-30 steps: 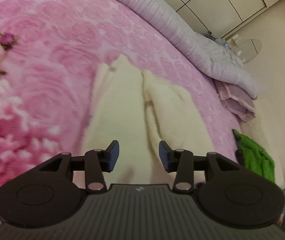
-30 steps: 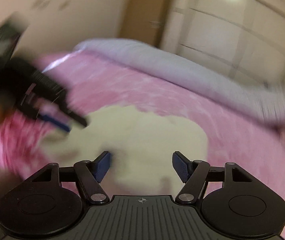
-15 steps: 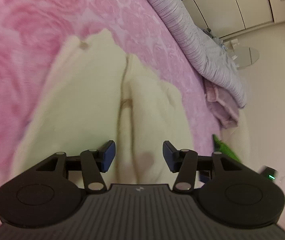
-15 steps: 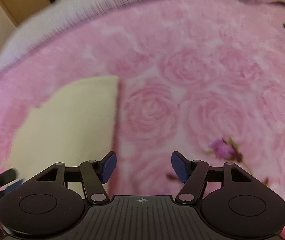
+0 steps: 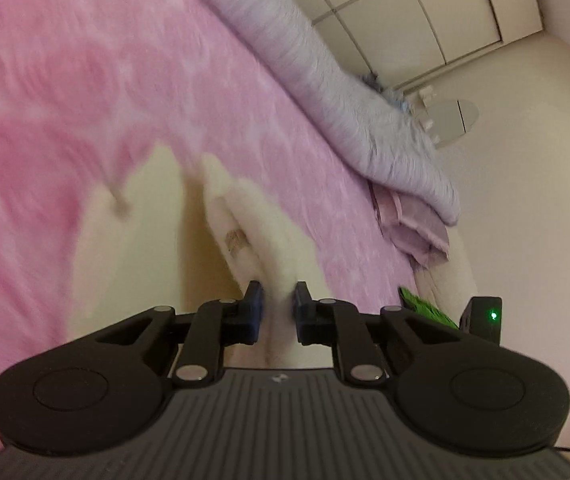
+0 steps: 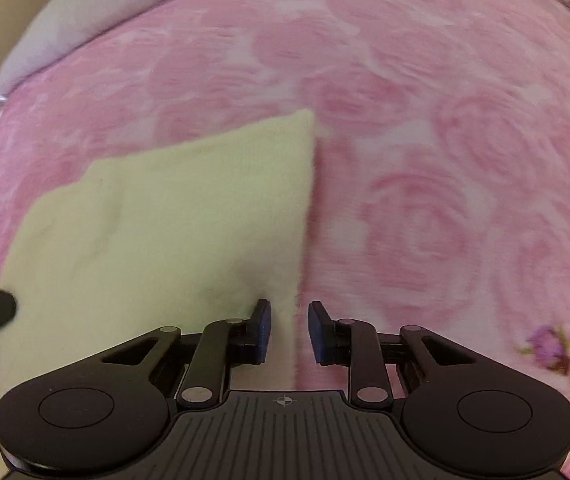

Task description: Fold clothes

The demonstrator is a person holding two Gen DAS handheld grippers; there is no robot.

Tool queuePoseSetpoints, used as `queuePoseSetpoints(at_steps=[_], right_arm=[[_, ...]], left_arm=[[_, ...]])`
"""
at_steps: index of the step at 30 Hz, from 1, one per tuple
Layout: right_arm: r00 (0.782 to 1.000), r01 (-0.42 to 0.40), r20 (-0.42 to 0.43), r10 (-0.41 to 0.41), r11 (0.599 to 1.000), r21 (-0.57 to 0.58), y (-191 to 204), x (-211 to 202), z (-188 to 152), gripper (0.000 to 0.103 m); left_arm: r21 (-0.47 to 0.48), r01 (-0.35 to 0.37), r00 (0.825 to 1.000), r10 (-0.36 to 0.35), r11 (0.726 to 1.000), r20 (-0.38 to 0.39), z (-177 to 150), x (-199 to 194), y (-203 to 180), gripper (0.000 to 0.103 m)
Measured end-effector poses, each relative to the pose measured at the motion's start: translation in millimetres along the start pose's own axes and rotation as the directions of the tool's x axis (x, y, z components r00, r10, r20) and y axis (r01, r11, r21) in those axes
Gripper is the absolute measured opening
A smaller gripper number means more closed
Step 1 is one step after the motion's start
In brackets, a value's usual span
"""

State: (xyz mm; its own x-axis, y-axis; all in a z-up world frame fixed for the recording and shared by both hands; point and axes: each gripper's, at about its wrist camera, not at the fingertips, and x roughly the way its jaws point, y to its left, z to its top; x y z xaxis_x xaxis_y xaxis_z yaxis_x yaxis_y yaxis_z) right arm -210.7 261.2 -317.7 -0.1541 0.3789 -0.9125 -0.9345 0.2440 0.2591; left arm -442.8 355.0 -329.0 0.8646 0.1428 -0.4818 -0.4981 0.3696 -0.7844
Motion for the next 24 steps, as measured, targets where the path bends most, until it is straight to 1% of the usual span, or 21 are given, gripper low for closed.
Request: queuePoseSetpoints(at_steps=[2,4,5,9,10,11,12,14,16,18,19,22,24], right_arm=[[1.0,-0.003,0.01,0.004,1.0,-0.024,14,1,1,0.026],[1.0,-0.001,0.01,0.002,1.0,-0.03,18,9,3,0.026],[1.0,0.001,0.01,-0.001,1.0,-0.031,20,12,3,0.026],[0.999,0.026,0.019,-0.026,0.999,-0.04,26,9,-1,0.026],[0.999,0.034,0.02,-0.033,0.999,-0.041,27,9,-1,0.026],[0.999,0.044,0.021,-0.043,0.998,-0.045,30,10,0,0.026],[0.998,0.052,0.022,-0.051,0.997,-0.05,33,11,0,0.026],[0.998,0.054,0.027,-0.052,0.997,-0.06,38,9,0,0.026],[0.999,0.017,0.029,-0.015,0.998,-0.061,43,6,-1,0.026],[0.999,-0.016,0.029,0.018,0.998,-0.061,48,5,-1,0.026],[0.999,-0.014,0.032,0.016,0.997,-0.074,53,5,-2,0.026],[0.998,0.032,0.054,-0.026,0.993,-0.113,63,11,-6,0.026],[0.998,0.015,0.065,-0.009,0.995,-0.099,60,11,-8,0.026]], left_arm=[[0.0,-0.029,1.0,0.029,1.0,0.0,3,-8,11,0.012],[-0.026,-0.074,0.997,0.073,0.997,-0.026,2,-6,26,0.012],[-0.042,-0.082,0.996,0.081,0.996,-0.037,0,-5,33,0.013],[-0.141,-0.021,0.999,0.015,0.99,-0.043,-8,1,51,0.017],[-0.147,-0.014,0.999,0.008,0.989,-0.041,-8,1,51,0.017],[-0.13,-0.017,0.999,0.013,0.991,-0.035,-6,0,48,0.016],[-0.113,-0.02,0.999,0.017,0.993,-0.03,-5,-1,45,0.012],[-0.081,-0.02,1.0,0.019,0.997,-0.009,-1,-7,38,0.01],[-0.052,-0.017,0.999,0.018,0.999,0.03,6,-21,33,0.01],[-0.03,-0.038,0.998,0.039,0.999,0.042,10,-30,34,0.01],[-0.034,-0.047,0.998,0.048,0.998,0.029,9,-31,39,0.01],[-0.064,-0.06,0.998,0.06,0.996,0.004,5,-30,57,0.01],[-0.098,-0.052,0.999,0.053,0.994,0.003,1,-29,70,0.01]])
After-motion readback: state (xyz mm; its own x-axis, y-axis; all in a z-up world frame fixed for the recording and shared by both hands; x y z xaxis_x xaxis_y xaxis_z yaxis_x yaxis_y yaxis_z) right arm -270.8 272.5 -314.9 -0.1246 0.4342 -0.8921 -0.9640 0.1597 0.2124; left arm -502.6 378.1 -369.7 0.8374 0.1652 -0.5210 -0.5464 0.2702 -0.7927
